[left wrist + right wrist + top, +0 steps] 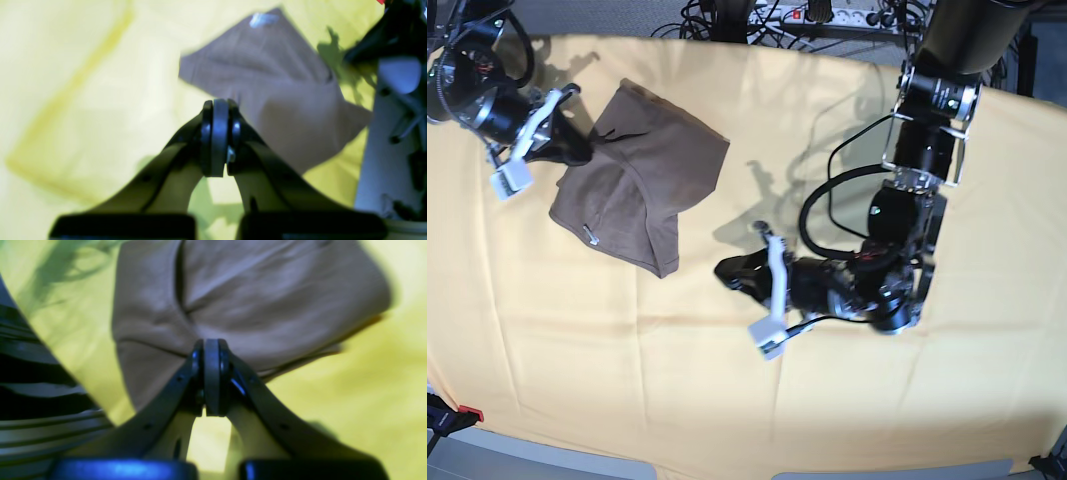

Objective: Fold the T-shirt properly
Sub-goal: 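Pull the bundle edge with the left gripper to square it, then push the bundle side with the left gripper to straighten it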

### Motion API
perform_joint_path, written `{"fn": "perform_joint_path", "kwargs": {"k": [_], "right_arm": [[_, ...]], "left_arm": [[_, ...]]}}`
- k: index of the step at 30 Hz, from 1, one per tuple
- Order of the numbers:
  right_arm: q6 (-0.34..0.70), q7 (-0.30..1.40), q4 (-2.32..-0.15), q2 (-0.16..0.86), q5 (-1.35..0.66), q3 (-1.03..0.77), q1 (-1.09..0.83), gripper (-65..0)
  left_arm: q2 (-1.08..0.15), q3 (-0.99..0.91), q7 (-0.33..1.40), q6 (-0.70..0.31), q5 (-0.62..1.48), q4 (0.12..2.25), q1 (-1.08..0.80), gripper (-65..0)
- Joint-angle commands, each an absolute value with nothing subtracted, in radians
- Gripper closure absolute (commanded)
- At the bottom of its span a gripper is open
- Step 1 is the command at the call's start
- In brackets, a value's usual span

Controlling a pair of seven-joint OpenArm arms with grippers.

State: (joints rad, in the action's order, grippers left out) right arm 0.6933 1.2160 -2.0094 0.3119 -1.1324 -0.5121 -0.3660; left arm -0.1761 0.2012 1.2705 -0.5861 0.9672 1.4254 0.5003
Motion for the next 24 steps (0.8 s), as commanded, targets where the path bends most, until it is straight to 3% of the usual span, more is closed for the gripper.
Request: {"fn": "perform_joint_path", "kwargs": {"k": [1,8,15,24], "right_arm": [[0.698,1.186,-2.025,0.333,-1.146,-0.539,-0.353,0.0],[0.694,1.156,-2.025,0.336,-1.067,-0.646,-0.316,0.0],[0.692,1.156,-2.025,0.336,-1.076,-0.646,-0.316,0.0],[0.692,1.179,-2.025,0.336,-1.126,-0.646,-0.316,0.0]], "left_arm": [[-0.188,0.181,1.262,-0.591,1.013,1.442,0.511,0.0],[-0.252,0.158,1.381,-0.598,1.093,1.468,0.371,0.0],[-0.247,0.218,1.392,-0.689,1.055,1.474,0.254,0.0],[-0.246,0.319,1.157,-0.698,0.902,1.473,0.192,0.0]]}}
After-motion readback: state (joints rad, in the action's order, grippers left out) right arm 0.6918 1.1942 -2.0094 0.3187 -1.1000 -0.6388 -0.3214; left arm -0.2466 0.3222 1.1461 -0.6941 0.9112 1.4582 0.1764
